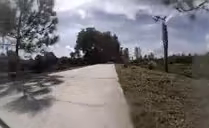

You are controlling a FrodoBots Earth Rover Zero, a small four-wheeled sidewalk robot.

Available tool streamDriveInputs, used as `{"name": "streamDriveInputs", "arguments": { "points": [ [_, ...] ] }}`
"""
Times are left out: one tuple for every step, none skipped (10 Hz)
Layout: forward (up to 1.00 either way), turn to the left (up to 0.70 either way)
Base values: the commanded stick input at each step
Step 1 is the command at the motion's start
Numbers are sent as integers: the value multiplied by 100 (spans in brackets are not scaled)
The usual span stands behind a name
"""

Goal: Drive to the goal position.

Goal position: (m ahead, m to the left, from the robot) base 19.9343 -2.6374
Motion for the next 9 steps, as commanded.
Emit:
{"name": "streamDriveInputs", "arguments": {
  "points": [
    [81, 0],
    [81, 0],
    [83, 0],
    [84, 0],
    [85, 0],
    [85, 0],
    [85, 0],
    [85, 0],
    [85, 0]
  ]
}}
